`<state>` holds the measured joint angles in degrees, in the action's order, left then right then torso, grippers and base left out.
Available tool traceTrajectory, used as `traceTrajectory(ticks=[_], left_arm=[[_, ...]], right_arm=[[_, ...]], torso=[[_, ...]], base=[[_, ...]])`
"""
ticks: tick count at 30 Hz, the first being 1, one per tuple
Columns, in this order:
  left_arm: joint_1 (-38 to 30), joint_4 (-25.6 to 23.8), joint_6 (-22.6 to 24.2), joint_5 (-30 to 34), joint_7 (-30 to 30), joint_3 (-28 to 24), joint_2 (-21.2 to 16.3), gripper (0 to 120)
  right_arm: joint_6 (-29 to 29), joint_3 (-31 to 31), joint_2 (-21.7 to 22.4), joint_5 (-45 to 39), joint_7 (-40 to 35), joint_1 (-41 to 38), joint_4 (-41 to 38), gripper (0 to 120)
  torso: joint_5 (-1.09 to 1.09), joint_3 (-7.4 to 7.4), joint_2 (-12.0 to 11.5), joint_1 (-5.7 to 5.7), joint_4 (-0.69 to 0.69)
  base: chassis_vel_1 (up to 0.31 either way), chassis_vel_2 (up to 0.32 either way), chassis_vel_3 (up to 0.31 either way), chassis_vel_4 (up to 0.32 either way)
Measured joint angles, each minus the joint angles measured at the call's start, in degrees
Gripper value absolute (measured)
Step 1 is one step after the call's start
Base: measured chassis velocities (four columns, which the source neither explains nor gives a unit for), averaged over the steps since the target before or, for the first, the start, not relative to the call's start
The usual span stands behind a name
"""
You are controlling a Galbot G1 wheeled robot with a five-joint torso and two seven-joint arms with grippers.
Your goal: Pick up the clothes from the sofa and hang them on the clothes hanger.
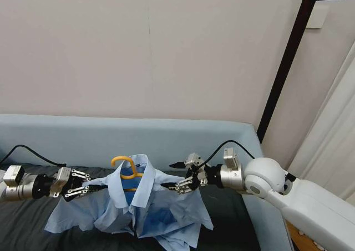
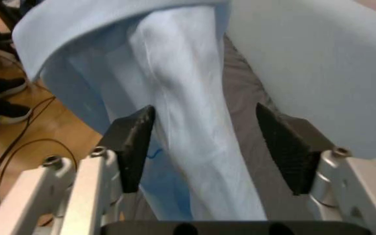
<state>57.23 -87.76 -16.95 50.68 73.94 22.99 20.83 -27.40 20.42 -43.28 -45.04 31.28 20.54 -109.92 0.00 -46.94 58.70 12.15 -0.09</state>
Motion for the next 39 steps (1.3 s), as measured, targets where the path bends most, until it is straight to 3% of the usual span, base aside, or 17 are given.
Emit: traceTrajectory(ticks=[15, 25, 29, 31, 34, 38, 39], left_arm=[[-1.6, 0.0, -1.4, -0.3, 0.4, -0.7, -0.1, 6], [-3.1, 0.2, -2.5, 1.5, -0.2, -1.0, 0.4, 6], [-2.9, 0.0, -4.8, 5.0, -2.3, -0.2, 0.4, 25], [-2.9, 0.0, -4.9, 5.4, -2.5, -0.1, 0.3, 25], [-2.4, -0.2, -6.0, 9.9, -3.7, 1.9, -0.1, 41], [-2.0, -0.3, -6.1, 14.5, -4.3, 4.2, -0.9, 51], [-2.0, -0.4, -6.1, 16.7, -4.8, 5.1, -1.2, 58]], right_arm=[[2.8, 0.0, 0.1, 2.2, 6.1, -0.7, 1.8, 7], [3.9, -1.2, 1.5, 1.2, 5.0, -3.0, -0.8, 5], [3.9, -1.3, 3.2, -4.2, 4.8, -6.8, -1.6, 5], [3.9, -1.2, 3.3, -4.6, 4.8, -7.1, -1.6, 5], [3.9, -0.6, 4.7, -9.9, 3.0, -9.1, -1.7, 5], [4.0, -0.6, 5.6, -13.1, 1.0, -9.3, -2.3, 5], [4.0, -0.6, 6.0, -14.4, 0.1, -9.4, -2.5, 5]], torso=[[0.0, 0.01, 0.0, 0.0, 0.0], [0.0, 0.0, 0.0, 0.0, 0.0], [-0.01, 0.01, 0.0, 0.0, 0.0], [-0.01, 0.0, 0.0, 0.0, 0.0], [0.0, 0.0, 0.0, 0.0, 0.0], [0.0, 0.01, 0.0, 0.0, 0.0], [0.01, 0.0, 0.0, 0.0, 0.0]], base=[[0.0, 0.0, 0.0, 0.0], [0.0, 0.0, 0.0, 0.0], [0.0, 0.0, 0.0, 0.0], [0.0, 0.0, 0.0, 0.0], [0.0, 0.0, 0.0, 0.0], [0.0, 0.0, 0.0, 0.0], [0.0, 0.0, 0.0, 0.0]])
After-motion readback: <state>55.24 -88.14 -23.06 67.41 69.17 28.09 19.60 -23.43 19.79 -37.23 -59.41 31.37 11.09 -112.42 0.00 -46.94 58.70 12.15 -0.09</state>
